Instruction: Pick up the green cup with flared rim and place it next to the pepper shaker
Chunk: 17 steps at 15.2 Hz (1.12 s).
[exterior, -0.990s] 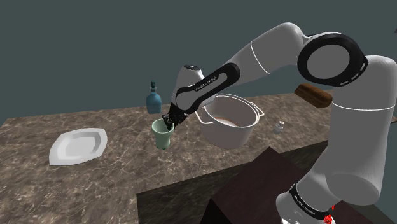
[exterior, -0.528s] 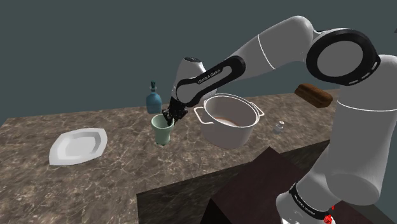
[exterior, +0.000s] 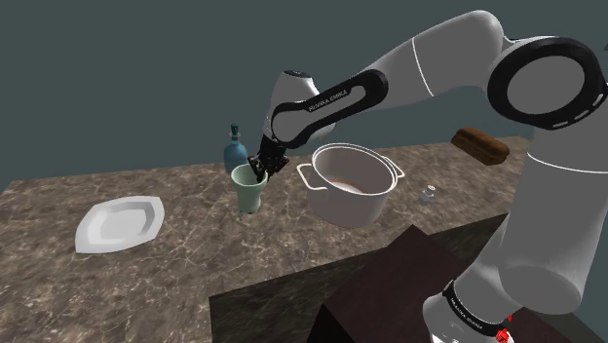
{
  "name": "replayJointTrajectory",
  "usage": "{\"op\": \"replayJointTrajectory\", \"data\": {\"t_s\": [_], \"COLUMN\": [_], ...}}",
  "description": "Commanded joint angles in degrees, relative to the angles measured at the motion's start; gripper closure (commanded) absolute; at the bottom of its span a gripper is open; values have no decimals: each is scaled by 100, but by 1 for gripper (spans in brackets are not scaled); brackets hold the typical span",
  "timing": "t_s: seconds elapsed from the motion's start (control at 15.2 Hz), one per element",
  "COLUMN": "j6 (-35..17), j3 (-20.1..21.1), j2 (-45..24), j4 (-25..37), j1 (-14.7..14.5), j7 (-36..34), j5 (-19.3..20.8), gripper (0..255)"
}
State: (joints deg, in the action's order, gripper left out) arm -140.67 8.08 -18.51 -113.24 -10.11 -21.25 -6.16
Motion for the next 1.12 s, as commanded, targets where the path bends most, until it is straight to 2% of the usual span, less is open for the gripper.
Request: {"op": "replayJointTrajectory", "data": {"t_s": [0.0,1.06], "j6": [125,1207], "j3": [1,2], "j2": [102,685], "j4": [24,529], "j1": [13,38], "j7": [3,-93], "j5": [-8,-4], "gripper": [255,255]}}
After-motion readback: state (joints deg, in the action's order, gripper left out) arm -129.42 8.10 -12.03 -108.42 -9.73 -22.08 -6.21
